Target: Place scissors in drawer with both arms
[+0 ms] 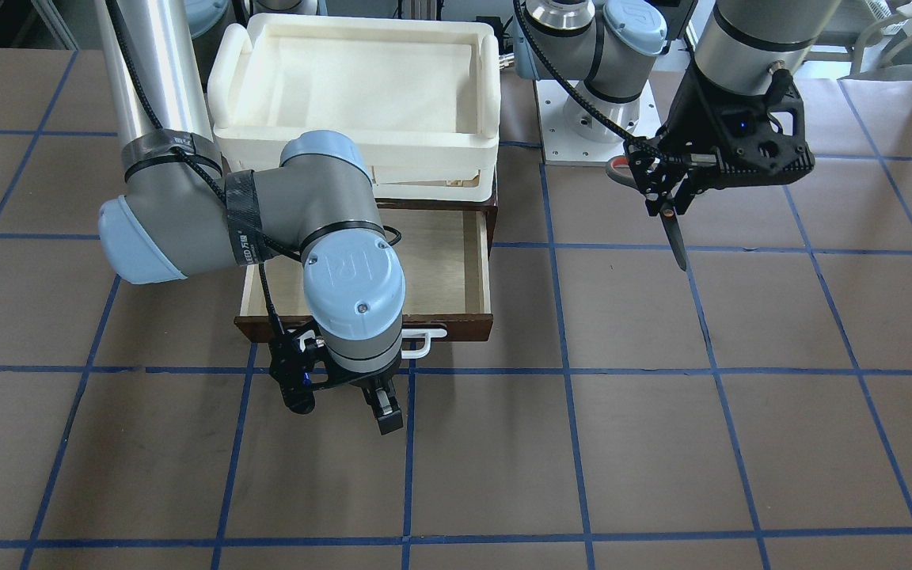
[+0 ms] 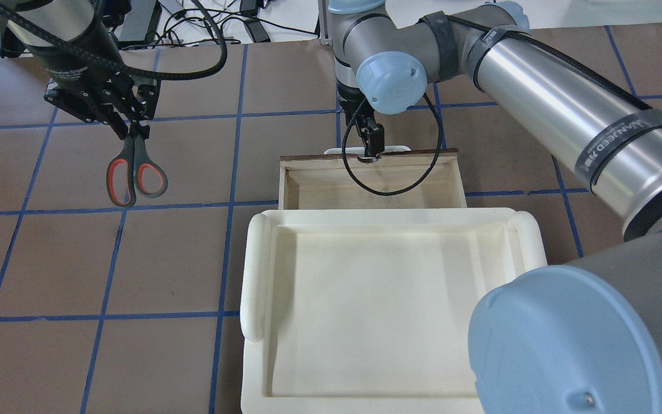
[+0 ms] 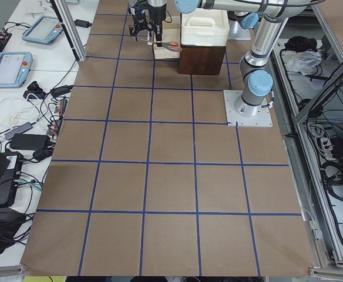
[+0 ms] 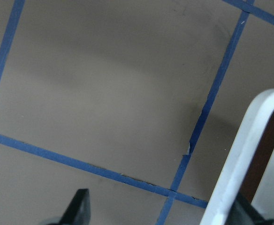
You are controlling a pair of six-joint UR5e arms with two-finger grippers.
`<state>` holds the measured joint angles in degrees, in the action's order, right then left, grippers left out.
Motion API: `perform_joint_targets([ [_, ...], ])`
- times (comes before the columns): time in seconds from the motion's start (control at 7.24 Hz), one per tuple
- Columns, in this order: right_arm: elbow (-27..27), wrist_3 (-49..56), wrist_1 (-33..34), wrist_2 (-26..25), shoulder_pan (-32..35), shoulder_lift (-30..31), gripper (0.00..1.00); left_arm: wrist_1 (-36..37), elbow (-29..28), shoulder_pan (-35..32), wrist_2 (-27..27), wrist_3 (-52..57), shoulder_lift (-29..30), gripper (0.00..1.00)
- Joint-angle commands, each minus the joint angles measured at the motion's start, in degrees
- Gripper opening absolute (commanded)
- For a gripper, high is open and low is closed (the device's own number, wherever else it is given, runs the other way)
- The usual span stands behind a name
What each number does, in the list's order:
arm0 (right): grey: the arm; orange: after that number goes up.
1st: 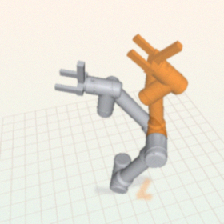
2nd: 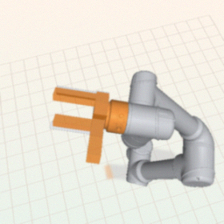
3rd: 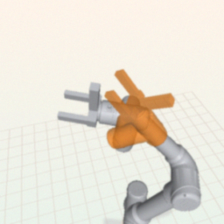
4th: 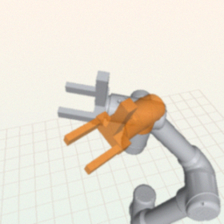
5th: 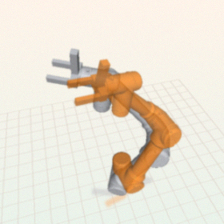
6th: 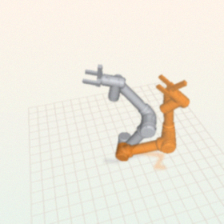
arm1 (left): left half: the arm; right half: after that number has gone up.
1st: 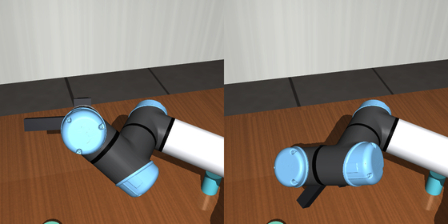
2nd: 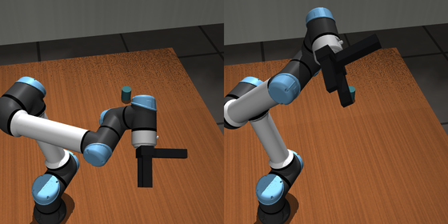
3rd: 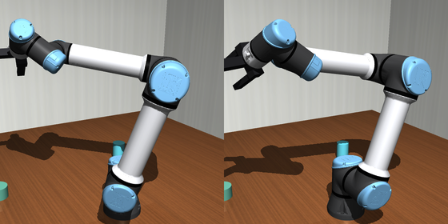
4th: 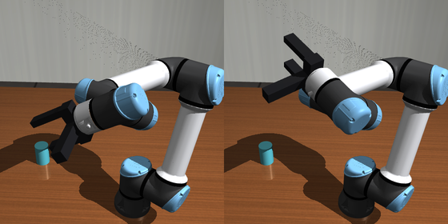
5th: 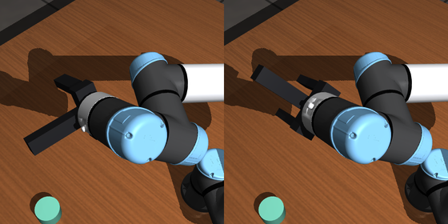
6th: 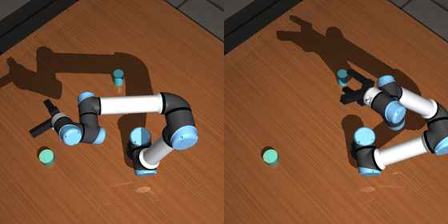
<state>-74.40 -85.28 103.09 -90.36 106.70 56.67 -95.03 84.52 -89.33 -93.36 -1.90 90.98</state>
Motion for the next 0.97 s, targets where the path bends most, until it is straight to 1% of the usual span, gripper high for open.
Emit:
perform_joint_targets([
  [0.0,0.3,0.7,0.0,-0.2,-0.6,-0.5,1.00,-3.3,-0.1,-0.6,1.6,0.0,-0.9,0.14],
  [0.55,0.2,2.0,-0.2,0.3,-1.5,0.1,1.00,-4.0,-0.3,-0.2,1.9,0.8,-0.5,0.14],
  [0.83,0.1,2.0,-1.2,0.4,-1.0,3.0,1.00,-4.0,-0.3,-0.2,1.8,0.8,-0.6,0.14],
])
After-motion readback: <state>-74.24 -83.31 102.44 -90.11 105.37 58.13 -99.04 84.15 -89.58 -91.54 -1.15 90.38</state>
